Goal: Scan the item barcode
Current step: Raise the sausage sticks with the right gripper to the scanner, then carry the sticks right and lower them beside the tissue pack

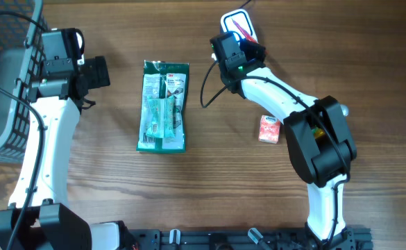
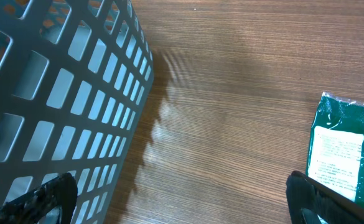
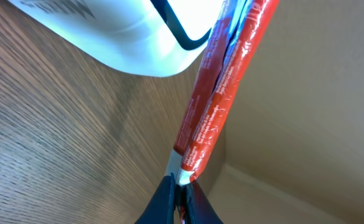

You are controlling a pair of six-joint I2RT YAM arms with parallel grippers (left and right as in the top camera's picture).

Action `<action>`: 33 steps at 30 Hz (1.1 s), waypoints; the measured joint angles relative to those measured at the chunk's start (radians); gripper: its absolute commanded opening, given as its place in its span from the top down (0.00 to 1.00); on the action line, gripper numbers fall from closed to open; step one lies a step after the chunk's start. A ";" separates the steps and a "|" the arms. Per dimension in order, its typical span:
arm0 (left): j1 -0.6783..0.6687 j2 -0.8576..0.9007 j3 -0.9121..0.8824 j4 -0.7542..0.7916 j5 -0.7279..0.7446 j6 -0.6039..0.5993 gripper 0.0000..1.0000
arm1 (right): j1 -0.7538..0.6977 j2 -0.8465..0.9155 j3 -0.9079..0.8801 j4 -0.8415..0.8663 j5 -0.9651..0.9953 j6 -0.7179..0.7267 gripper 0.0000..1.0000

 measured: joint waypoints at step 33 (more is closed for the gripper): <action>0.000 0.000 0.000 0.000 0.000 0.000 0.00 | -0.005 -0.369 -0.049 -0.929 -0.834 1.159 0.96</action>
